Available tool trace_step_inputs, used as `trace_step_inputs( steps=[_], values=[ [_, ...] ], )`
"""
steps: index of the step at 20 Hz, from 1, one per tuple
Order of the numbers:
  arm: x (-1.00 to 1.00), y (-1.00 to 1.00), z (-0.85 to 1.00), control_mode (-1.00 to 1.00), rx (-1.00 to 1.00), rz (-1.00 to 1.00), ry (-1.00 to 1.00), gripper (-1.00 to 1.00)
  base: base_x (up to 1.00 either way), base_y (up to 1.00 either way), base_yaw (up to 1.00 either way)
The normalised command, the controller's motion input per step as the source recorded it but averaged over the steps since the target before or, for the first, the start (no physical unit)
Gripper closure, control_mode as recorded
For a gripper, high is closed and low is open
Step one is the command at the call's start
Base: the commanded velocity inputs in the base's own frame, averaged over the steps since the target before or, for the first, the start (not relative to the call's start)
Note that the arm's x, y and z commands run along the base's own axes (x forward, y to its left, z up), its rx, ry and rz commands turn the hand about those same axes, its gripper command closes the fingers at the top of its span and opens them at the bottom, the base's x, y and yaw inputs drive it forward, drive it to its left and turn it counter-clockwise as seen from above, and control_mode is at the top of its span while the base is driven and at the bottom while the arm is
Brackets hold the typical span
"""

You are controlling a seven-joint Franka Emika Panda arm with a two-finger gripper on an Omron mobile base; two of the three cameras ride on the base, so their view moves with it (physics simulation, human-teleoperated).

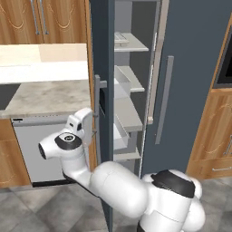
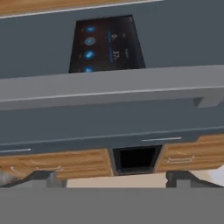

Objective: The ice cube tray has been filled with water. Take the tray and place it in the freezer to make ice. Close the freezer door after placing the tray.

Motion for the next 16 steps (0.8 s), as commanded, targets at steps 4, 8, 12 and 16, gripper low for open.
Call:
trace_step_inputs(
  steps=[4,8,12,16],
  values=[
    [0.28,0.0,-0.23,-1.0,-0.08,-0.02,0.1,-1.0,0.0,0.0,0.0],
    [0.28,0.01,-0.27,-1.0,-0.06,-0.02,0.09,-1.0,0.0,0.0,0.0],
    [0.25,0.14,-0.19,-1.0,-0.03,-0.02,0.07,-1.0,0.0,0.0,0.0],
    [0.26,0.22,-0.18,-1.0,-0.03,0.0,0.07,-1.0,0.0,0.0,0.0]
  ],
)
